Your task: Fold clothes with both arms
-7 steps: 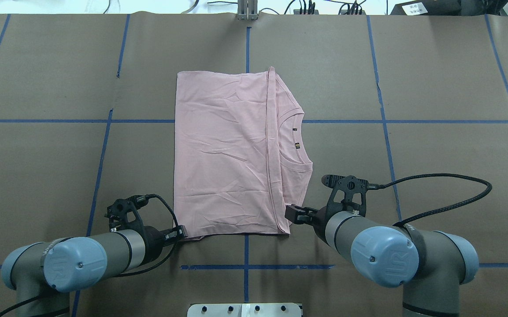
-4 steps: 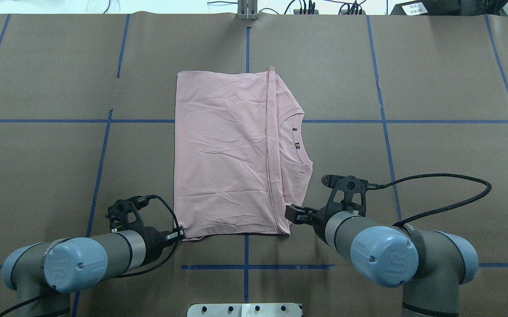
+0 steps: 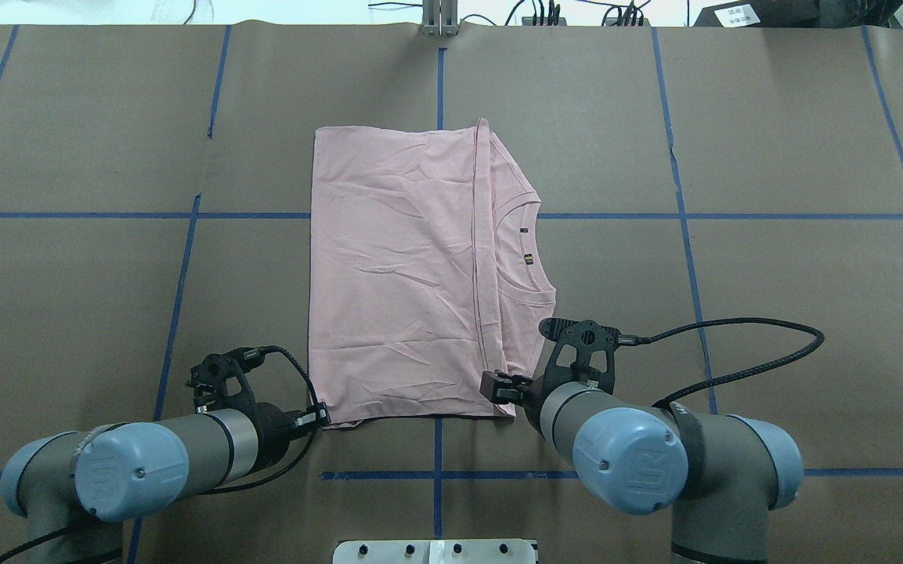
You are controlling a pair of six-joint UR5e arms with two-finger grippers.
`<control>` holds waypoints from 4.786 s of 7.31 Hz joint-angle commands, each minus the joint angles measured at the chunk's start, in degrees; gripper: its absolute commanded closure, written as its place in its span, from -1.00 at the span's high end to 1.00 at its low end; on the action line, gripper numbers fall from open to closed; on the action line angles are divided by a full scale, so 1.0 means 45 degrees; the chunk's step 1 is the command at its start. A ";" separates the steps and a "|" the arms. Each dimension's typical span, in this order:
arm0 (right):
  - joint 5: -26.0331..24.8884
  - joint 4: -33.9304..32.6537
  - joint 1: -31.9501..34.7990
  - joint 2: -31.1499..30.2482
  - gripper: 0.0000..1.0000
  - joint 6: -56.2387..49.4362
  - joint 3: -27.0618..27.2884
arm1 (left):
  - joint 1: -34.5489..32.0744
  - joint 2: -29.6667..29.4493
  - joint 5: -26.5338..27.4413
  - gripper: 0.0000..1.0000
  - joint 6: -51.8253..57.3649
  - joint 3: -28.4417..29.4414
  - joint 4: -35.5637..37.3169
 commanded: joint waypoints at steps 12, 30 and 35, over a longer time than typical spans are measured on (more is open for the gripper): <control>-0.0081 -0.1214 0.0066 0.1543 0.01 0.0133 -0.1949 | 0.0010 -0.0016 0.0003 -1.00 0.0002 -0.0048 0.0000; -0.0120 -0.1487 -0.0071 0.1777 -1.00 0.0172 -0.2126 | -0.0009 -0.0016 -0.0017 -1.00 0.0021 -0.0048 0.0000; 0.0016 -0.2667 0.0105 0.1642 -1.00 0.0133 -0.0303 | -0.0224 0.0121 -0.1029 -1.00 0.0722 -0.2222 0.1569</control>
